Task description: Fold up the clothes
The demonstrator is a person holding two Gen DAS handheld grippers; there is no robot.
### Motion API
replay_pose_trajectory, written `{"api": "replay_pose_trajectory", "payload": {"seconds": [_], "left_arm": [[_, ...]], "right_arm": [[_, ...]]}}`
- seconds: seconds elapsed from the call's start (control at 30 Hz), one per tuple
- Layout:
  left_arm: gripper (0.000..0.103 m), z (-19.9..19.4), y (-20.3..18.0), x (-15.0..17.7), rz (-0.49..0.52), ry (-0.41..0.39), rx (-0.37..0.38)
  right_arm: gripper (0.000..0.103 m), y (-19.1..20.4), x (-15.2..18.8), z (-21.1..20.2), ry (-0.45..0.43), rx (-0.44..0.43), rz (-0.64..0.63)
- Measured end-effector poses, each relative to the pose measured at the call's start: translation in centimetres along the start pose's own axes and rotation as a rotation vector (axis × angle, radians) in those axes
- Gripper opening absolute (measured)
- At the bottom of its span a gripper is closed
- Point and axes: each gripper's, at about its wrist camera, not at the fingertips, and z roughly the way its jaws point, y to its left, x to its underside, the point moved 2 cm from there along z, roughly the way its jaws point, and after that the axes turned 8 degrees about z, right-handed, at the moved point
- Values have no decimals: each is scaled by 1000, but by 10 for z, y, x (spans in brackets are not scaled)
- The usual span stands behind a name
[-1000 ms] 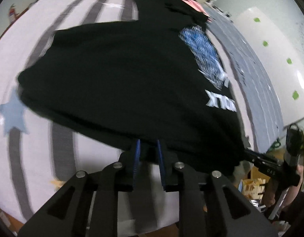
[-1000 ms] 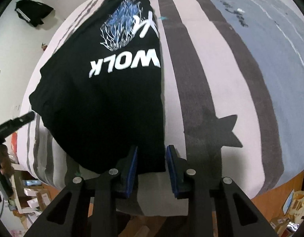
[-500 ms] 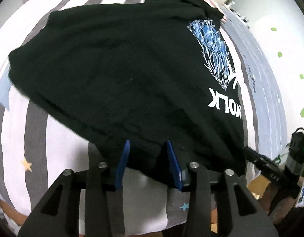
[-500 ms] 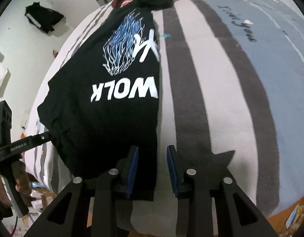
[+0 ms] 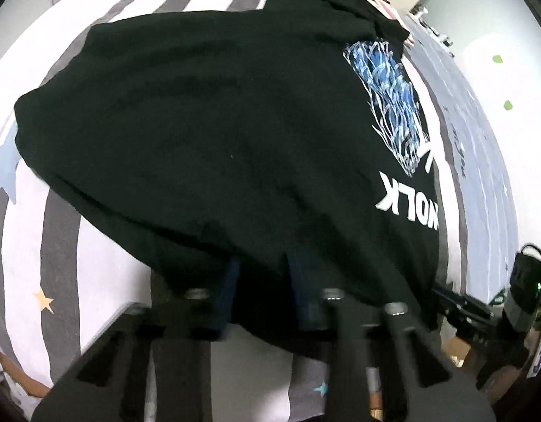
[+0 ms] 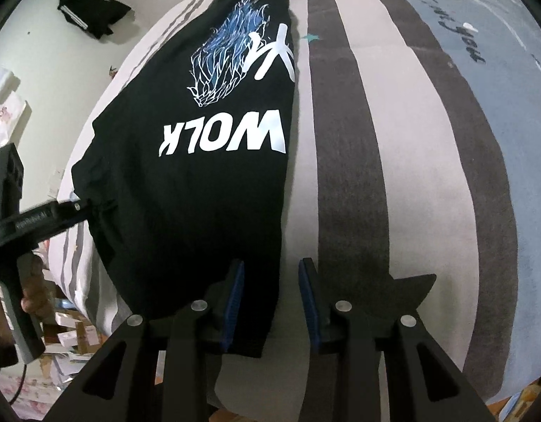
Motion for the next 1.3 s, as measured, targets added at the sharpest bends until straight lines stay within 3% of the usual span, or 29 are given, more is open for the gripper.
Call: {"api": "replay_pose_trajectory", "payload": {"seconds": [0.03,0.07,0.33,0.43,0.63,0.7,0.73,0.77,0.9,1.0,1.13,1.3], "left_arm": [[8,-4,0,1,9,-7,4],[6,-10,1,1,15,-14,14],[3,-72,15,-2,11,-80,54],[3,-68,19,9,33,-49,32],[4,-22,26,30,13,40,-21],[13,-24,29,33,-1,56,-46],[25,-25,31,35,-9,64,-58],[30,-26,33,37,-8,73,-72],[30,-48,42,45,66,73,-118],[30,-66,54,25,76,2,-143],[30,-68,80,-30,59,-111,-182],[30,-46,117,-94,92,-212,-242]], "right_arm": [[12,0,0,-1,7,-21,2],[3,0,0,-3,13,-34,2],[2,13,4,-47,-32,-94,-46],[2,14,11,-51,-20,-87,-64],[3,0,26,-38,29,13,-80],[8,-2,27,-37,32,43,-90],[12,-2,28,-41,28,55,-97],[12,-3,28,-45,26,69,-104],[12,-7,27,-65,12,110,-120],[12,-2,11,-83,-42,115,-109],[16,28,-33,-80,-121,89,-103],[16,84,-96,-31,-191,74,-162]]}}
